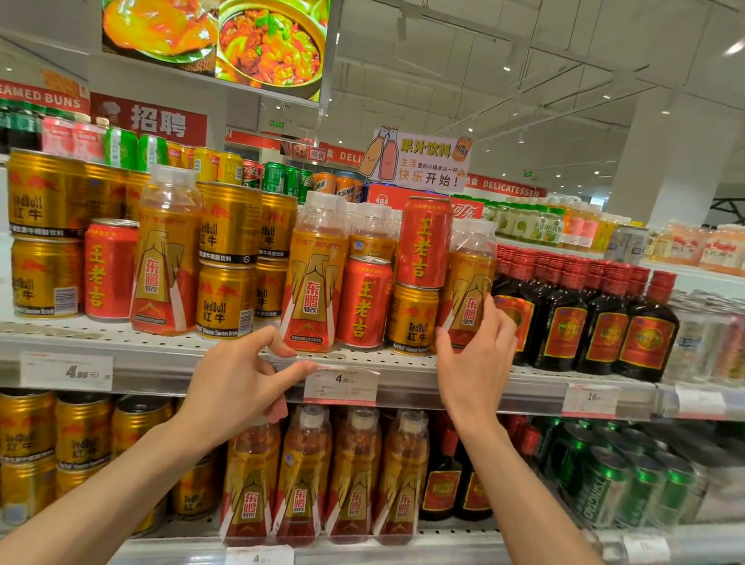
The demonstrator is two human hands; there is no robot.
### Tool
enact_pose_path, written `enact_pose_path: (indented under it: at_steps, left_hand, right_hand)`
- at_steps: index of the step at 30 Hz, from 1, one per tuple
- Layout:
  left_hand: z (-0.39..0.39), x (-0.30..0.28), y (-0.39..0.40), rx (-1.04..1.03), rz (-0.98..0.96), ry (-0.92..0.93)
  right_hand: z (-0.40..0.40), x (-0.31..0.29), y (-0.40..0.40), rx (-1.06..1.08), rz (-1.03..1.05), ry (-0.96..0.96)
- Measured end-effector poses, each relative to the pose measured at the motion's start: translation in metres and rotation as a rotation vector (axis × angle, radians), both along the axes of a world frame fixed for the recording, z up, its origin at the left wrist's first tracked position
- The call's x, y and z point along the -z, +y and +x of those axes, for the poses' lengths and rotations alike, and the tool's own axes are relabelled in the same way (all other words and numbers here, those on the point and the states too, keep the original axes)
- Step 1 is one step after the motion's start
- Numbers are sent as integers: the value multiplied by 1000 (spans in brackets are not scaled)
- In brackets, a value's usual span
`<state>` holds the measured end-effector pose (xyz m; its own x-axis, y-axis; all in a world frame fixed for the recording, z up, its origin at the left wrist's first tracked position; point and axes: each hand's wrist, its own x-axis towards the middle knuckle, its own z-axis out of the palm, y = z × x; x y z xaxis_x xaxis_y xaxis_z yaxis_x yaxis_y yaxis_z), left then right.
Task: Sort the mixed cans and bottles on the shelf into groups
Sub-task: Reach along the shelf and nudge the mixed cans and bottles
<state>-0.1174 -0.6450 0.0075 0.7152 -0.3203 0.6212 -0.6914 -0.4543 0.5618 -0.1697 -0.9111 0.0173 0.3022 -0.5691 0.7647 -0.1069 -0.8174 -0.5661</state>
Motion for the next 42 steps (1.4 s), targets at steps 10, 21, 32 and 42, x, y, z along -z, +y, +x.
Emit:
enact_pose_path:
  at_steps: [10,21,32,42]
  left_hand:
    - [3,3,0,2,-9,-20]
    - [2,4,0,-15,-9,-40]
    - [-10,11,-9,-160,18,-110]
    - [-43,19,-17,-328,203,-79]
  right_hand:
    - [0,4,-3,-37,6,-52]
    - [-5,10,-9,-66,-16,-14]
    - [-40,46,-3,-195,-133,97]
    - [-73,93,-3,-333,-239,243]
